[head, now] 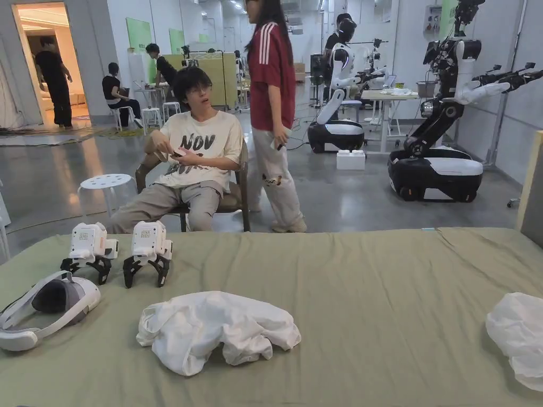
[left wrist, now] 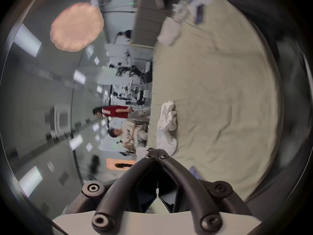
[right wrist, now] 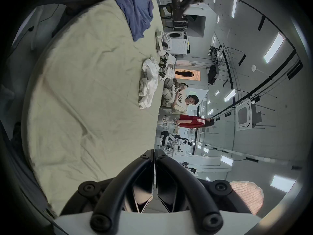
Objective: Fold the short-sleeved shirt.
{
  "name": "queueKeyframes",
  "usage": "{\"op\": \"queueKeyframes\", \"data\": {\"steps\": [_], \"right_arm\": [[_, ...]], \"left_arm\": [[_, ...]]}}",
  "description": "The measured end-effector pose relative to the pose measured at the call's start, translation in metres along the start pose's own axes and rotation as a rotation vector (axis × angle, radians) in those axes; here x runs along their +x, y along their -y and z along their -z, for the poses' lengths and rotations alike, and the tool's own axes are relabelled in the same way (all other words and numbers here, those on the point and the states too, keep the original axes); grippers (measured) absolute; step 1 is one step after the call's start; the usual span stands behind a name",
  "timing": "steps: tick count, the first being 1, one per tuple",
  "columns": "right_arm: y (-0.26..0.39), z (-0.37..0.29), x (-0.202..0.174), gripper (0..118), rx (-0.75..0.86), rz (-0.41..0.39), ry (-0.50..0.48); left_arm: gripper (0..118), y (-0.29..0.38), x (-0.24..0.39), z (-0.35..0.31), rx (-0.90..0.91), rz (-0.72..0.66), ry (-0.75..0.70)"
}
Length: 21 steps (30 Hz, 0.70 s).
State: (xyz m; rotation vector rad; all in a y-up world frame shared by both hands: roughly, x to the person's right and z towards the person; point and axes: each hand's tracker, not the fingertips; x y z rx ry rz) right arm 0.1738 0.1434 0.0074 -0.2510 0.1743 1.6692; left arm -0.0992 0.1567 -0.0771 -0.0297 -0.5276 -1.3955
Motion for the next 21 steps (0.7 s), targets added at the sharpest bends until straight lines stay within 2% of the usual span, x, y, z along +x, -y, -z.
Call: {"op": "queueKeyframes", "data": {"steps": [1, 2, 4, 5, 6, 7, 8, 9, 11, 12, 14, 15, 18, 19, 21], "right_arm": [[-0.003, 0.000, 0.004, 0, -0.003, 0.095, 0.012], [-0.004, 0.001, 0.014, 0, -0.016, 0.235, 0.039], [0.002, 0.002, 0.041, 0, -0.032, 0.609, 0.088], [0.009, 0.002, 0.056, 0, -0.021, 0.828, 0.114], [0.017, 0.002, 0.067, 0, -0.005, 0.994, 0.140], [0.029, 0.000, 0.076, 2, -0.025, 1.180, 0.207], [0.040, 0.000, 0.081, 2, -0.050, 1.366, 0.255], [0.050, -0.001, 0.082, 2, -0.053, 1.540, 0.260], [0.064, -0.004, 0.080, 1, -0.033, 1.823, 0.233], [0.067, -0.004, 0.076, 1, -0.068, 1.837, 0.252], [0.066, -0.001, 0.069, 1, -0.156, 1.728, 0.273], [0.065, 0.001, 0.065, 1, -0.154, 1.719, 0.262], [0.073, -0.001, 0.061, 1, -0.114, 1.851, 0.212], [0.074, 0.000, 0.059, 1, -0.128, 1.839, 0.220], [0.074, 0.001, 0.058, 1, -0.181, 1.754, 0.246]], "left_arm": [[0, -0.004, -0.015, -0.002, 0.002, -0.145, 0.000], [0, -0.006, -0.035, -0.004, 0.010, -0.287, -0.023], [0, -0.004, -0.069, -0.009, 0.039, -0.580, -0.119], [0, 0.002, -0.085, -0.011, 0.065, -0.753, -0.147], [0, 0.009, -0.099, -0.014, 0.102, -0.895, -0.162], [0, 0.021, -0.108, -0.016, 0.153, -1.065, -0.170], [0, 0.034, -0.112, -0.016, 0.202, -1.225, -0.147], [0, 0.048, -0.111, -0.015, 0.263, -1.364, -0.109], [0, 0.067, -0.102, -0.011, 0.345, -1.535, -0.036], [0, 0.069, -0.098, -0.010, 0.326, -1.570, -0.044], [0, 0.064, -0.095, -0.010, 0.261, -1.538, -0.080], [0, 0.063, -0.094, -0.010, 0.253, -1.521, -0.081], [0, 0.062, -0.094, -0.011, 0.235, -1.519, -0.093], [0, 0.062, -0.094, -0.011, 0.237, -1.524, -0.089], [0, 0.062, -0.094, -0.012, 0.237, -1.536, -0.092]]}}
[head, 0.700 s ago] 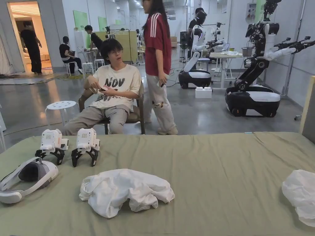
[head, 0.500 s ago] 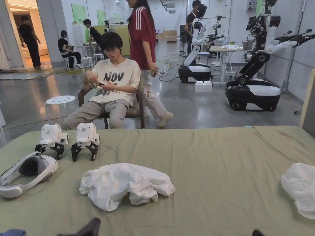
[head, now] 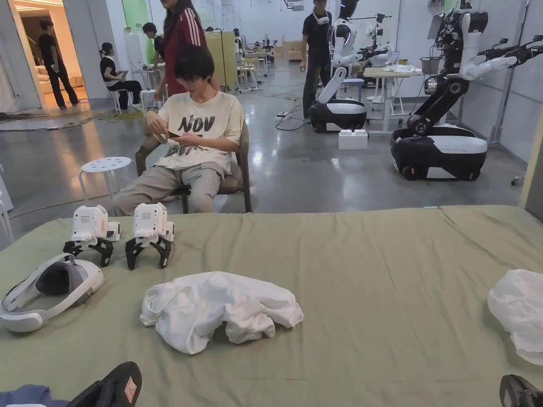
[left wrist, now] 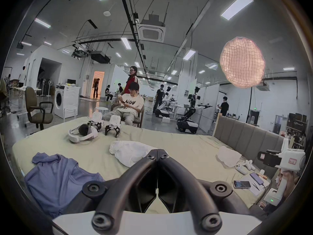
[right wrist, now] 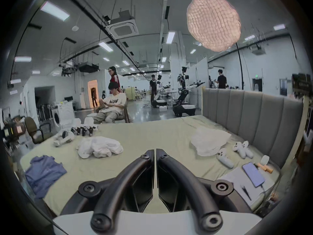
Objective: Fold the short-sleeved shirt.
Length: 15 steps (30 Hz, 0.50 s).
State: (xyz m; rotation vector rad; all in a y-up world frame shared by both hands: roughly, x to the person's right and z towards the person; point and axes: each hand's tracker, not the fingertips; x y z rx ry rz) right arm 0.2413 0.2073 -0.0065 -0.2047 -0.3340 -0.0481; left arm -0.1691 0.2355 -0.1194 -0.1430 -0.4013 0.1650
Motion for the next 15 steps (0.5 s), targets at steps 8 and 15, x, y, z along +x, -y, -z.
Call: {"op": "queueKeyframes", "data": {"steps": [8, 15], "right_arm": [[-0.009, -0.010, -0.012, 0, 0.036, -0.034, -0.040], [-0.013, 0.000, -0.041, 0, 0.044, -0.077, -0.142]], "left_arm": [[0, -0.004, -0.004, 0.001, 0.004, -0.017, -0.012], [0, -0.010, -0.014, -0.019, 0.027, 0.002, -0.071]]}}
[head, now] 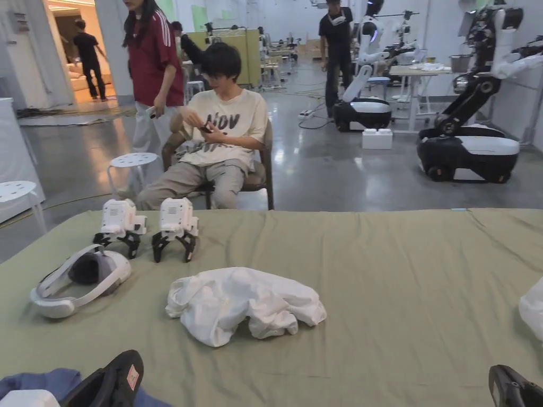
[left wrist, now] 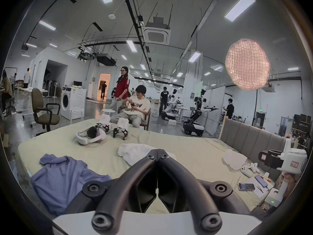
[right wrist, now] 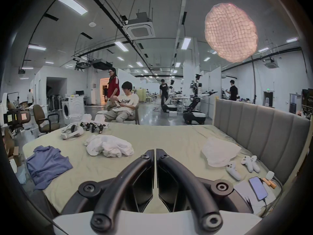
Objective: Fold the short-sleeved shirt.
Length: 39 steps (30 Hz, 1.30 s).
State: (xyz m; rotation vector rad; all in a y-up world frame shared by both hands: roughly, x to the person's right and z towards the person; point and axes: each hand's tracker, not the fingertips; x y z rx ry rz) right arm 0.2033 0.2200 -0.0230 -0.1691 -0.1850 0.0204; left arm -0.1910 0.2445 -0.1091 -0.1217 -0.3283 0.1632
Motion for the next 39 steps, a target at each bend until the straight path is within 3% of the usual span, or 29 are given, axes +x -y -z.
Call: {"op": "queueKeyframes", "data": {"steps": [8, 16, 18, 20, 22, 25, 32, 34, 39], "right_arm": [[-0.009, 0.034, -0.060, 1, 0.001, -0.010, -0.229], [-0.009, 0.052, -0.106, 1, -0.018, -0.016, -0.355], [-0.007, 0.054, -0.112, 1, -0.041, -0.016, -0.400], [-0.004, 0.056, -0.115, 1, -0.066, -0.036, -0.466], [0.000, 0.058, -0.116, 1, -0.077, -0.074, -0.453], [0.005, 0.061, -0.112, 0, -0.102, -0.069, -0.439], [0.026, 0.072, -0.091, 1, -0.207, -0.056, -0.376], [0.034, 0.074, -0.085, 1, -0.239, -0.055, -0.353], [0.054, 0.079, -0.064, 1, -0.331, -0.051, -0.273]], "left_arm": [[0, -0.011, -0.038, -0.049, 0.016, 0.103, -0.257], [0, -0.011, -0.077, -0.073, -0.028, 0.123, -0.379], [11, -0.008, -0.091, -0.073, -0.057, 0.115, -0.391], [35, -0.005, -0.108, -0.066, -0.104, 0.105, -0.411], [59, 0.001, -0.124, -0.058, -0.136, 0.110, -0.392], [82, 0.015, -0.148, -0.031, -0.211, 0.095, -0.335], [87, 0.073, -0.208, 0.081, -0.461, 0.227, -0.239], [87, 0.095, -0.227, 0.112, -0.560, 0.202, -0.224], [87, 0.147, -0.272, 0.163, -0.789, 0.226, -0.302]]}}
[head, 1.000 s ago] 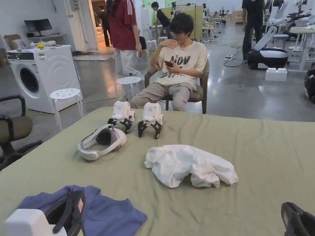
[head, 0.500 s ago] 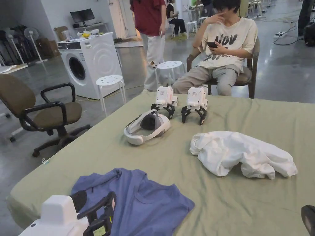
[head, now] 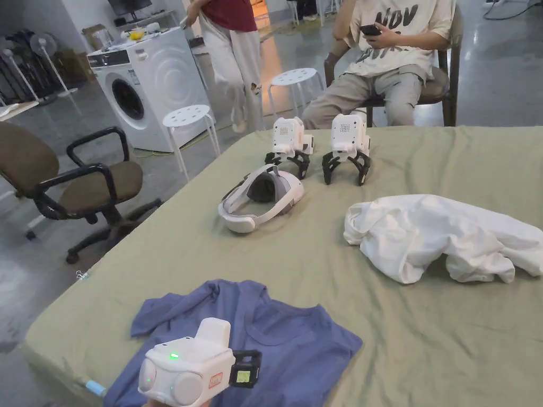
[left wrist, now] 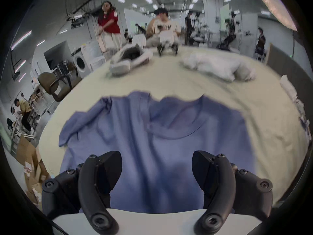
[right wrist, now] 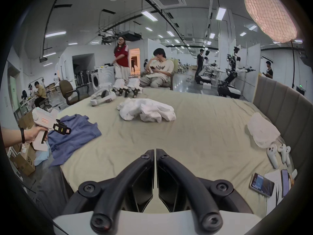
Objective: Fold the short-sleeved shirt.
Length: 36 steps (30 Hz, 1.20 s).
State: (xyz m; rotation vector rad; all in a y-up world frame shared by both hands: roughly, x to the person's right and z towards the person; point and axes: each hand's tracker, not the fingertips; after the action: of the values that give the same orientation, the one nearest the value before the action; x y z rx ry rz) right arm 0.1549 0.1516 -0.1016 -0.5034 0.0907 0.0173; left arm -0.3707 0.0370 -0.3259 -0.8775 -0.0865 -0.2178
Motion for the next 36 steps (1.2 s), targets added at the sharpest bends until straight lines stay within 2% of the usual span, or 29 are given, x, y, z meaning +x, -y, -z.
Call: {"op": "queueKeyframes", "data": {"steps": [2, 3, 5, 6, 8, 9, 10, 11, 15, 16, 18, 20, 24, 27, 31, 36], "right_arm": [[0.006, 0.004, 0.009, 1, -0.030, 0.025, 0.022], [0.008, 0.006, 0.012, 1, -0.040, 0.036, 0.026], [0.011, 0.011, 0.018, 1, -0.053, 0.057, 0.030], [0.012, 0.013, 0.020, 1, -0.059, 0.061, 0.033], [0.014, 0.015, 0.022, 1, -0.063, 0.064, 0.035], [0.015, 0.016, 0.023, 1, -0.065, 0.067, 0.031], [0.015, 0.017, 0.024, 1, -0.067, 0.076, 0.022], [0.016, 0.017, 0.025, 1, -0.069, 0.090, 0.015], [0.028, -0.011, 0.028, 1, -0.056, 0.119, 0.015], [0.029, -0.014, 0.030, 1, -0.049, 0.121, 0.016], [0.031, -0.019, 0.033, 1, -0.046, 0.127, 0.020], [0.032, -0.024, 0.037, 1, -0.037, 0.146, 0.023], [0.037, -0.040, 0.044, 0, 0.002, 0.225, 0.028], [0.041, -0.055, 0.050, 0, 0.015, 0.242, 0.050], [0.045, -0.077, 0.061, 1, 0.039, 0.248, 0.107], [0.056, -0.105, 0.081, 1, 0.062, 0.295, 0.188]], "left_arm": [[87, 0.003, -0.005, 0.019, -0.068, 0.011, -0.018], [86, 0.006, -0.006, 0.025, -0.097, 0.003, 0.017], [69, 0.005, -0.011, 0.024, -0.087, -0.096, 0.114], [63, 0.002, -0.010, 0.025, -0.093, -0.089, 0.085], [20, -0.001, -0.002, 0.019, -0.080, -0.037, 0.098], [0, -0.003, 0.002, 0.019, -0.082, 0.013, 0.051], [0, -0.003, 0.007, 0.025, -0.103, 0.065, -0.026], [0, -0.002, 0.011, 0.028, -0.133, 0.060, 0.013], [0, -0.021, 0.006, 0.022, -0.158, -0.010, 0.008], [0, -0.031, 0.003, 0.012, -0.124, -0.071, 0.005], [0, -0.056, -0.007, -0.018, 0.029, -0.286, 0.062], [0, -0.077, -0.015, -0.045, 0.185, -0.451, 0.213], [0, -0.125, 0.037, -0.089, 0.345, -0.304, 0.321], [0, -0.158, 0.106, -0.112, 0.433, -0.237, 0.516], [0, -0.170, 0.235, -0.129, 0.410, -0.017, 0.725], [0, -0.122, 0.394, -0.125, 0.269, 0.188, 0.954]]}}
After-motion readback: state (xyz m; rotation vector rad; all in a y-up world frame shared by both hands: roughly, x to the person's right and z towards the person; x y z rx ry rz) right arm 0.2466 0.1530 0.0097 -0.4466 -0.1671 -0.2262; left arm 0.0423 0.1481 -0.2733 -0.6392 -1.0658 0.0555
